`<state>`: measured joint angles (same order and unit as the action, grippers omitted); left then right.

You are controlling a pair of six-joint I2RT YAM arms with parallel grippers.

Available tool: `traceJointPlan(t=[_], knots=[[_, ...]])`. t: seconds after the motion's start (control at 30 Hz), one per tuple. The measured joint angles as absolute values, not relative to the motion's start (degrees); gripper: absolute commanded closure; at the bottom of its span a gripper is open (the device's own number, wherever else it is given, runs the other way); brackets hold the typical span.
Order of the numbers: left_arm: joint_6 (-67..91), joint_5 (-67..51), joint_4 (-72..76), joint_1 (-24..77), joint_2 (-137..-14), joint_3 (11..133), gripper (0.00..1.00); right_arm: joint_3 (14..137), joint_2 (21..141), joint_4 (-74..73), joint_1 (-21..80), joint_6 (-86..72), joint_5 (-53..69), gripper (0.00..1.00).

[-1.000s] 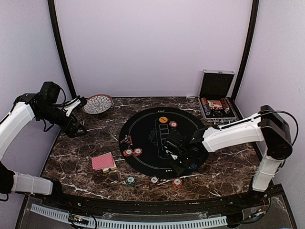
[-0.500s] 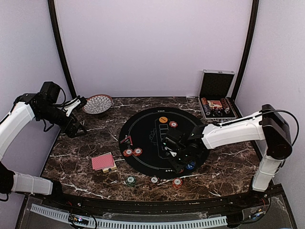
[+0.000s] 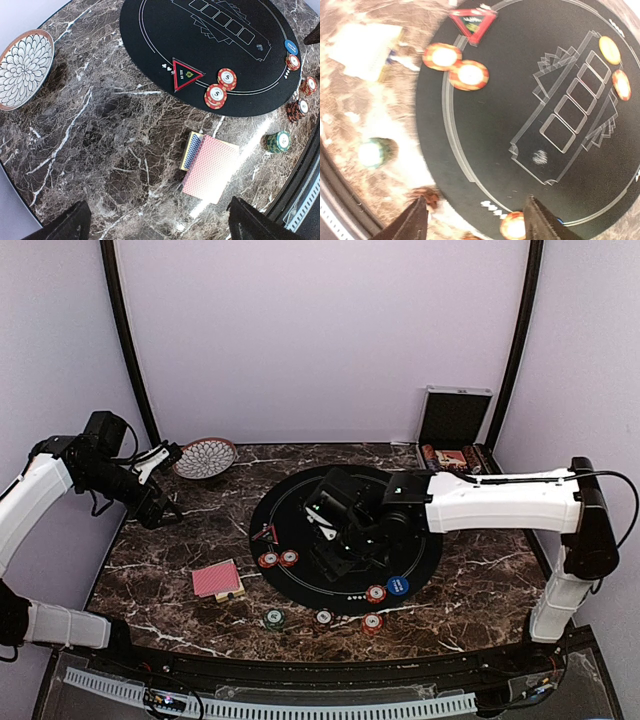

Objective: Distribute texas hold em gaming equipment

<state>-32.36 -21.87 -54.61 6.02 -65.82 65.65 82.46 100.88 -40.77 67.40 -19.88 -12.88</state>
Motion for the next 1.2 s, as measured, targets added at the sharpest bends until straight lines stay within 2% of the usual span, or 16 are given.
traceJointPlan(t=[0.3, 1.2], knots=[[-32.36, -21.89, -54.65, 6.02, -65.82, 65.65, 0.01, 82.21, 102.78, -40.01, 72.07, -19.16, -9.34, 0.21], [-32.38, -21.89, -55.57, 6.02, -65.32, 65.65, 0.01, 73.34, 104.57, -35.51, 73.65, -17.58, -0.97, 0.19]])
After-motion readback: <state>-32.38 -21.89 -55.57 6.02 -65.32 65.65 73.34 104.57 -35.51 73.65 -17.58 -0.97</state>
